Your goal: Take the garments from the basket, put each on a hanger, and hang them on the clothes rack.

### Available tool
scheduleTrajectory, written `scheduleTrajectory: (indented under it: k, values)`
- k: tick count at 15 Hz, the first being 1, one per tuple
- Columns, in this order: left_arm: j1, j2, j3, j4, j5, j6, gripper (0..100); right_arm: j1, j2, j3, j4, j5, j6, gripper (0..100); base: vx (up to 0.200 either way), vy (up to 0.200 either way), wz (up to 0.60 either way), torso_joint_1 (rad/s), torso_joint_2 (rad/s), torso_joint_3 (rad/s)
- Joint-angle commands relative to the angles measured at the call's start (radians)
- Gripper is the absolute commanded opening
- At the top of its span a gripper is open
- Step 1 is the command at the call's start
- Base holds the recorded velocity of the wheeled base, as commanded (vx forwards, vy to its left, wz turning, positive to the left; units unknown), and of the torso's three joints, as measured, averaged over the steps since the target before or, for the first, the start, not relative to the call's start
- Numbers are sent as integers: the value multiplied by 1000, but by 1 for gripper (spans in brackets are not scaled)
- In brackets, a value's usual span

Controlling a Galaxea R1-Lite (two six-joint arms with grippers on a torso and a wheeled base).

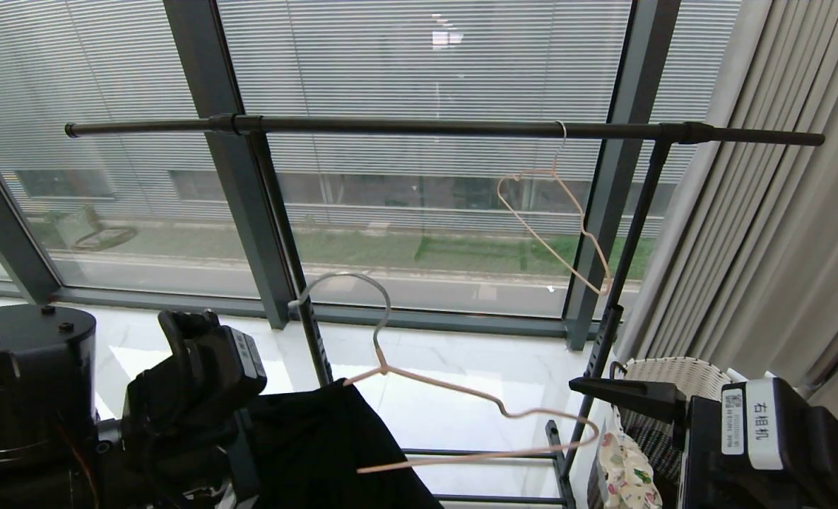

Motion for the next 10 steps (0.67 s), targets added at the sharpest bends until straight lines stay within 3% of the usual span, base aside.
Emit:
scheduleTrajectory:
  k: [1, 3, 4, 10]
  values:
    - [39, -14, -27, -5, 1, -72, 0, -7, 33, -3, -3, -3, 0, 100, 0, 0, 0, 0, 0, 0]
    - [39, -14, -113, -5, 45, -193, 0, -44, 58, -10, -20, -4, 10, 100, 0, 0, 0, 0, 0, 0]
    - [39, -14, -142, -5, 63, -205, 0, -53, 67, -15, -32, -4, 17, 100, 0, 0, 0, 0, 0, 0]
    - [38, -5, -249, -5, 74, -169, 0, -42, 297, -220, -104, -37, 318, 100, 0, 0, 0, 0, 0, 0]
